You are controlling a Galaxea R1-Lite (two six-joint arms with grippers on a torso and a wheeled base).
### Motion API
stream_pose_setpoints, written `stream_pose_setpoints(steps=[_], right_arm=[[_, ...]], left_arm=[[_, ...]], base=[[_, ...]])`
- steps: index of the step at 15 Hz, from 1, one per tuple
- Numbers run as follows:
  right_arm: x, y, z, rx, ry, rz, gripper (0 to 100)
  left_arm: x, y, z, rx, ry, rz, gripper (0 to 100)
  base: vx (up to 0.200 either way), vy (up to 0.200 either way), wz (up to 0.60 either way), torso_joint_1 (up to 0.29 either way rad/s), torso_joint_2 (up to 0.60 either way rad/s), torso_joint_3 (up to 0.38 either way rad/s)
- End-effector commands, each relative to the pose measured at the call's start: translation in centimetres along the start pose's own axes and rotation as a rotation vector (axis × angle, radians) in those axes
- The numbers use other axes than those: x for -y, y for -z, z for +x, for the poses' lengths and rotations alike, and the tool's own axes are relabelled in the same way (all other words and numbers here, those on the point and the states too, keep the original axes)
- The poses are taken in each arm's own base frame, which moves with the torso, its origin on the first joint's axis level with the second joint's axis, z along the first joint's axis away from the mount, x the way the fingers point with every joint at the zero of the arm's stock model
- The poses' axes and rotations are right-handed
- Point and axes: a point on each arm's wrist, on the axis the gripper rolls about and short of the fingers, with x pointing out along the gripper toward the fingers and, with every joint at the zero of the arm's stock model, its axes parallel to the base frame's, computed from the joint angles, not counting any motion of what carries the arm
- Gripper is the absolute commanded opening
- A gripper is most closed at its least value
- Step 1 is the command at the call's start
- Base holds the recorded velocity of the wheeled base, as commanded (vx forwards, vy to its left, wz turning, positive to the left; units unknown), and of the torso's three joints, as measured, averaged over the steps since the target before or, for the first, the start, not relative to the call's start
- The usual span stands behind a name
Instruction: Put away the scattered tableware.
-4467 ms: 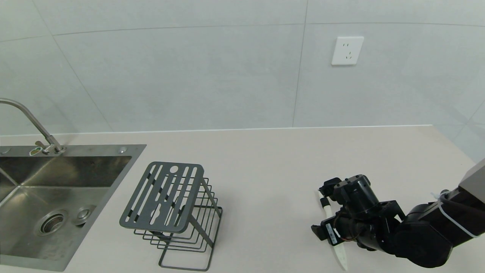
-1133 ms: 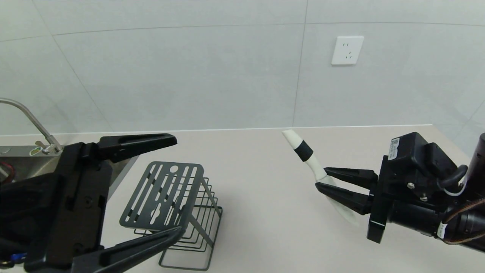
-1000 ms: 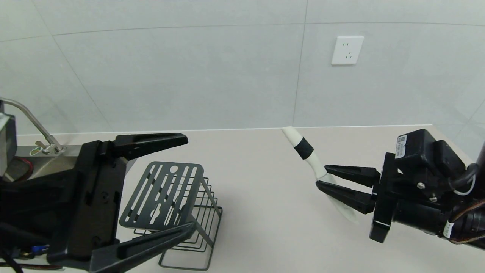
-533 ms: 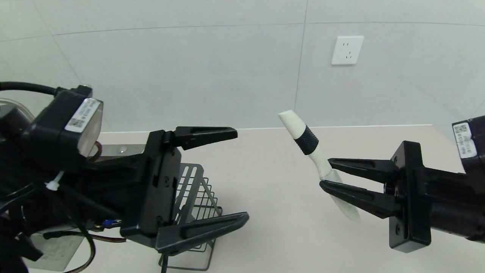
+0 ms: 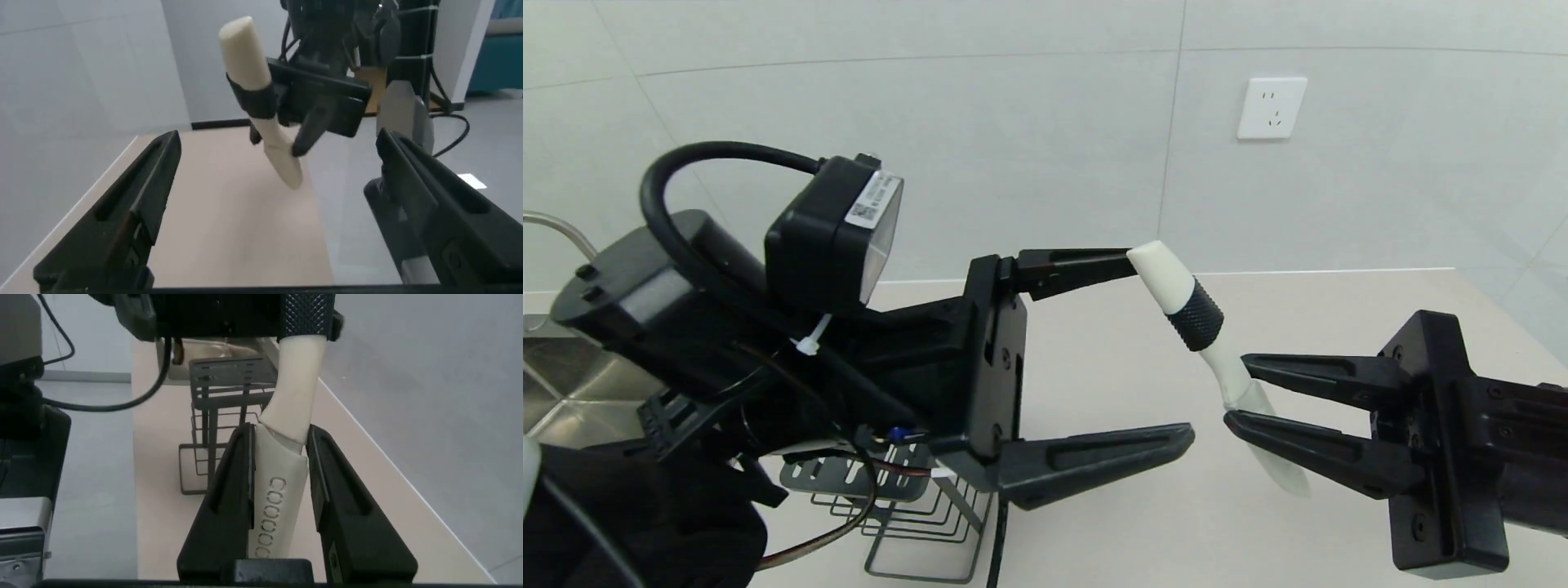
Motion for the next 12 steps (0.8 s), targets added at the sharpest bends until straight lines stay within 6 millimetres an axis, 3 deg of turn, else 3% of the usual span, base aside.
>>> stream_pose_setpoints(steps=[1, 6, 12], right_arm=[[-0.2, 0.0, -0.4, 0.0, -0.001, 0.002, 0], [-0.2, -0.1, -0.4, 0.004, 0.001, 0.0, 0], [0.4, -0.9, 0.1, 0.031, 0.016, -0.014, 0]], left_arm=[[-1.1, 1.7, 1.4, 0.01, -0.03, -0.028, 100], [-0.7, 0.8, 4.3, 0.153, -0.015, -0.075, 100], [-0.5, 0.9, 4.4, 0.153, -0.012, -0.085, 100]], base=[[0.0, 0.0, 0.0, 0.0, 0.0, 0.0], [0.0, 0.0, 0.0, 0.0, 0.0, 0.0], [0.0, 0.0, 0.0, 0.0, 0.0, 0.0]])
